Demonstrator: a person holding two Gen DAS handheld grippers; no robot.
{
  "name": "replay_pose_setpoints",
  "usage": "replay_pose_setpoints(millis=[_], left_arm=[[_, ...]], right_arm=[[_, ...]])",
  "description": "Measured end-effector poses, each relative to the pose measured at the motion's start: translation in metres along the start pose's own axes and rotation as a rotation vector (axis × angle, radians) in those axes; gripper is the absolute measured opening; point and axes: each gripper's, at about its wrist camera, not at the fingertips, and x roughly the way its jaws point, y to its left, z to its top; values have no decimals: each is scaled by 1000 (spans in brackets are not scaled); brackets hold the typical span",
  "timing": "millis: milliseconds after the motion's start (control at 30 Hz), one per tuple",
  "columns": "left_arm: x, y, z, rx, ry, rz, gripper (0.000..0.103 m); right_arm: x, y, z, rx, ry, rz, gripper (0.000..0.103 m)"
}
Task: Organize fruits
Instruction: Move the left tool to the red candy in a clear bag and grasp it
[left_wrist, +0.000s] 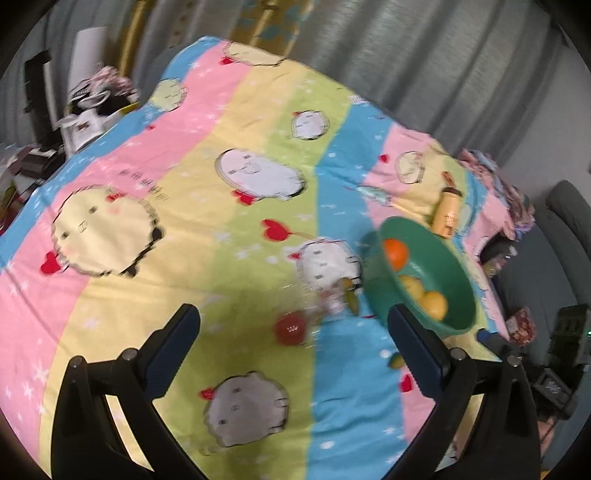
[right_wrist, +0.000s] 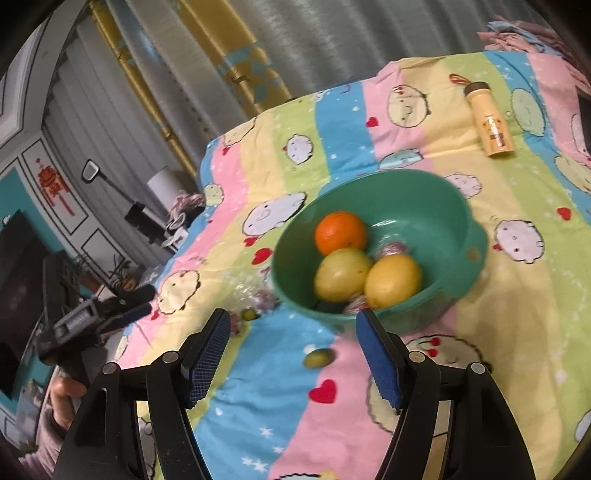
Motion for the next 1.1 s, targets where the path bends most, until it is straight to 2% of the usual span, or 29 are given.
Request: replay_pose_setpoints(millis=[133,233,333,400,500,567,700,933,1000,1100], left_arm=[[20,15,-7,-14,54,58,101],[28,20,-11,1,51,128,100],[36,19,-15,40,51,172,95],[42,12,-18,82,64,155,93],[49,0,-23,139,77,130,91],[55,-9,-25,182,84,128,82],[67,-19,-28,239,88,135,78],[84,-19,-28,232,119,89,66],[87,-19,-27,224,117,82,61],[91,-19,-27,219,132,59,46]], right_arm=[[14,10,-9,-41,6,19,71],[37,10,-20,-58,72,29,71],[51,7,-28,-46,131,63,71],[55,6,-34,-31,159,94,71],[54,9,-38,-51,172,91,71],[52,9,-38,-47,172,100,71],[52,5,-41,-24,180,104,71],[51,5,-42,-21,188,106,71],[52,5,-42,-20,193,104,71],[54,6,-42,-23,200,100,71]])
